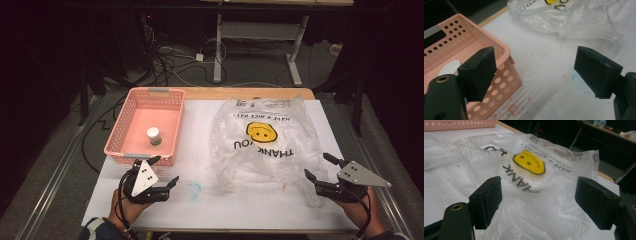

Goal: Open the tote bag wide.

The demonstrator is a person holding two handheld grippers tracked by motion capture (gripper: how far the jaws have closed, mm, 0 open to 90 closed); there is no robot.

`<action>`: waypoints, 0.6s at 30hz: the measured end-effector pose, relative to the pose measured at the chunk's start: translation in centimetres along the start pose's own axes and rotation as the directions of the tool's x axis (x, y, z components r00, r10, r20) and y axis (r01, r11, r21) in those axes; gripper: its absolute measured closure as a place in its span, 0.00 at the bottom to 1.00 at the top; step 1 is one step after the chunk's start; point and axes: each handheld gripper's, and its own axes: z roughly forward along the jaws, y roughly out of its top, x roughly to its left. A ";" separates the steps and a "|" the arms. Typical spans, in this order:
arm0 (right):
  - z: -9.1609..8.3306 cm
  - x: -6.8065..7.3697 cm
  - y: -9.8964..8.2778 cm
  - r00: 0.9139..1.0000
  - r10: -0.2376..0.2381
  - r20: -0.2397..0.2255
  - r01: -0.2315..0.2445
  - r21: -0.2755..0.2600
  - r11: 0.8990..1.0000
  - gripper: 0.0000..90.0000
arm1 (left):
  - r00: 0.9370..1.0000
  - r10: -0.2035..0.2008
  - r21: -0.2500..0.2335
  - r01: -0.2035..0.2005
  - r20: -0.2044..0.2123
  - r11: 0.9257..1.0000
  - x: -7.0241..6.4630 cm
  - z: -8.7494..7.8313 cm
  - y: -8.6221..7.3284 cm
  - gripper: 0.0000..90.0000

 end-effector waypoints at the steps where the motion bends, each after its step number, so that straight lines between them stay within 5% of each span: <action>1: 0.0 0.0 0.0 1.000 0.000 0.000 0.000 0.000 1.000 0.25 | 1.000 0.005 0.012 -0.005 0.005 1.000 -0.1 0.2 0.0 0.19; 15: 1.0 -1.8 -0.2 0.999 -0.003 0.050 0.001 0.047 0.999 0.30 | 0.999 0.052 0.044 -0.052 0.014 0.998 -0.9 0.8 0.1 0.20; 18: 2.5 -4.0 0.3 0.997 -0.006 0.071 0.001 0.081 0.997 0.34 | 0.998 0.058 0.048 -0.059 0.021 0.997 -1.0 1.0 0.1 0.20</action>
